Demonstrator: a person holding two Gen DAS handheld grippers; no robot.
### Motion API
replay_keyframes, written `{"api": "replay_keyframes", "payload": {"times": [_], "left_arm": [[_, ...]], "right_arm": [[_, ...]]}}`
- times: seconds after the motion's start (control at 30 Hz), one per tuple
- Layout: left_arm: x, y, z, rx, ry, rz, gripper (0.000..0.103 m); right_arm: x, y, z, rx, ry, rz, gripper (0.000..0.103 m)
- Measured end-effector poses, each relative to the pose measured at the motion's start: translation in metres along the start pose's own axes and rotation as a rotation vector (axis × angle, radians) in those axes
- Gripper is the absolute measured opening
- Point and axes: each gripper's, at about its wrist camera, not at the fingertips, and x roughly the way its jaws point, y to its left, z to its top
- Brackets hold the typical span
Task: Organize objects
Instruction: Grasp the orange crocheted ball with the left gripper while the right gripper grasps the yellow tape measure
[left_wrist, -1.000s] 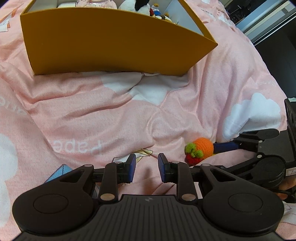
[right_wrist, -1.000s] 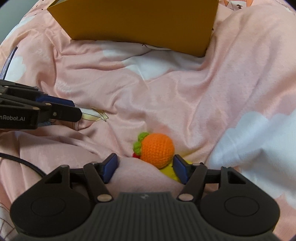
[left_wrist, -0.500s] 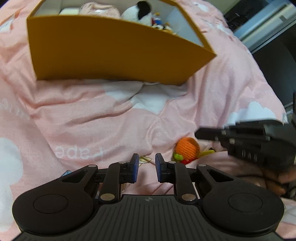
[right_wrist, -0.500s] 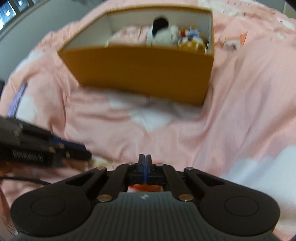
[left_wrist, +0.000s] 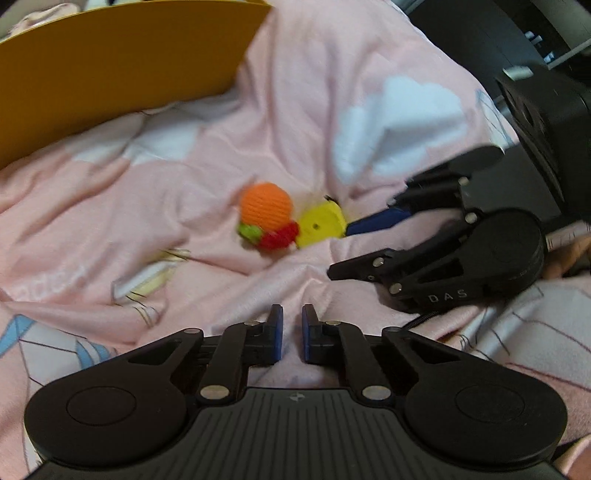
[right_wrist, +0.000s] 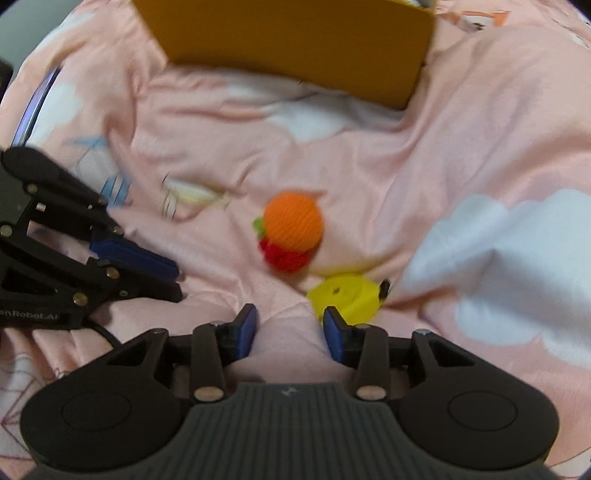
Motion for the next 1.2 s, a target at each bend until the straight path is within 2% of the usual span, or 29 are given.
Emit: {"api": "replay_keyframes", "payload": {"times": [0.13, 0.27, 0.37, 0.47, 0.53, 0.6, 0.77, 0.83, 1.07, 1.2], "left_arm": [[0.002, -0.009, -0.002, 0.036, 0.021, -0.010, 0.009], [0.005, -0.012, -0.003, 0.042, 0.031, -0.004, 0.008], [0.007, -0.012, -0.003, 0.032, 0.033, -0.008, 0.008], [0.007, -0.012, -0.002, 0.032, 0.035, -0.005, 0.008], [0.007, -0.011, -0.001, 0.028, 0.034, -0.005, 0.008], [0.007, -0.009, -0.001, 0.021, 0.035, -0.006, 0.008], [0.009, -0.008, 0.002, 0.015, 0.036, 0.002, 0.008], [0.008, -0.007, 0.001, 0.012, 0.035, 0.006, 0.008], [0.005, -0.004, 0.003, -0.004, 0.028, 0.009, 0.008], [0.000, 0.003, 0.005, -0.031, -0.002, 0.018, 0.008]], "right_arm": [[-0.001, -0.002, 0.001, -0.018, 0.042, 0.028, 0.042], [-0.010, -0.011, 0.015, 0.056, 0.003, 0.056, 0.047], [-0.010, -0.015, 0.026, 0.048, -0.002, 0.003, 0.047], [0.010, -0.026, 0.030, 0.076, 0.071, -0.030, 0.048], [0.024, -0.032, 0.028, 0.096, 0.113, -0.035, 0.061], [0.034, -0.033, 0.022, 0.096, 0.137, -0.020, 0.066], [0.045, -0.029, 0.013, 0.098, 0.132, -0.036, 0.068], [0.050, -0.028, 0.012, 0.111, 0.120, -0.041, 0.064], [0.047, -0.016, 0.006, 0.092, 0.054, -0.063, 0.036], [0.036, -0.015, 0.004, 0.097, -0.013, -0.050, 0.030]]}}
